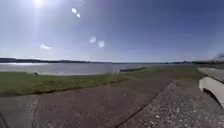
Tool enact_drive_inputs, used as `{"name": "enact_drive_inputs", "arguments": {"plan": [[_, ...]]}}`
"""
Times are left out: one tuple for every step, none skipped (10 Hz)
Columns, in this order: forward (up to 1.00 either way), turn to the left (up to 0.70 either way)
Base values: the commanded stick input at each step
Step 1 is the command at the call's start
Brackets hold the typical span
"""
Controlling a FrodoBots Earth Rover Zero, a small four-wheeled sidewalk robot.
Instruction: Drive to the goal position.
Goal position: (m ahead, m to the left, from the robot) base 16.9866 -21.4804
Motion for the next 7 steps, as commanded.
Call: {"name": "enact_drive_inputs", "arguments": {"plan": [[0.00, -0.45], [0.00, -0.37], [0.00, -0.05], [0.00, 0.00], [0.00, 0.00], [0.00, 0.00], [0.00, 0.00]]}}
